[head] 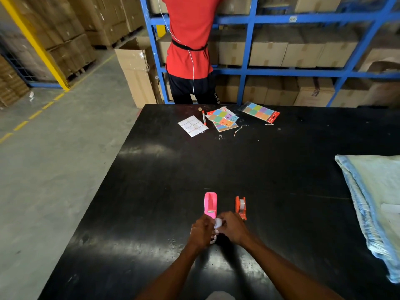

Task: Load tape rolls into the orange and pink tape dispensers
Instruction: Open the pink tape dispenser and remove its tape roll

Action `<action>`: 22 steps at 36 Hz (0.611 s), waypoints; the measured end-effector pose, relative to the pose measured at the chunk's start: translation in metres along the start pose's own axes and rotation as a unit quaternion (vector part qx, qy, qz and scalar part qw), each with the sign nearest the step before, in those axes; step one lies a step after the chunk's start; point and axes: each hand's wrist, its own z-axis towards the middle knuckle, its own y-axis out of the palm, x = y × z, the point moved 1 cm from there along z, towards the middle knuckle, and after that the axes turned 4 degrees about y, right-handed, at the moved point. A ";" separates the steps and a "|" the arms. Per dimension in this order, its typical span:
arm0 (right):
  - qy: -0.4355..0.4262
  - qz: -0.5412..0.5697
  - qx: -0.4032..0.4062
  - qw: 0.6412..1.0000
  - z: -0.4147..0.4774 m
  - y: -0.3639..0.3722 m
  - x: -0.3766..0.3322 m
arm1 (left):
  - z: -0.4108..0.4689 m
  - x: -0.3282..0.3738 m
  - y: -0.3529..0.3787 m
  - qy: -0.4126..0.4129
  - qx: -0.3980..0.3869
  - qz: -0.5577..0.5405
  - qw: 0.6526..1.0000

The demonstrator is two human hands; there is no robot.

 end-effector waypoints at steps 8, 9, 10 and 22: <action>0.006 0.013 0.049 0.999 -0.001 0.009 -0.005 | -0.003 0.005 -0.006 0.020 -0.003 0.021 1.000; 0.011 0.013 0.048 0.999 -0.001 0.009 -0.005 | -0.006 0.005 -0.007 0.032 -0.007 0.025 0.999; 0.017 0.015 0.045 0.999 -0.001 0.010 -0.005 | -0.009 0.007 -0.008 0.043 -0.015 0.029 0.999; 0.009 0.000 0.005 1.000 -0.005 0.012 -0.002 | -0.014 -0.008 -0.011 0.065 -0.071 0.017 0.995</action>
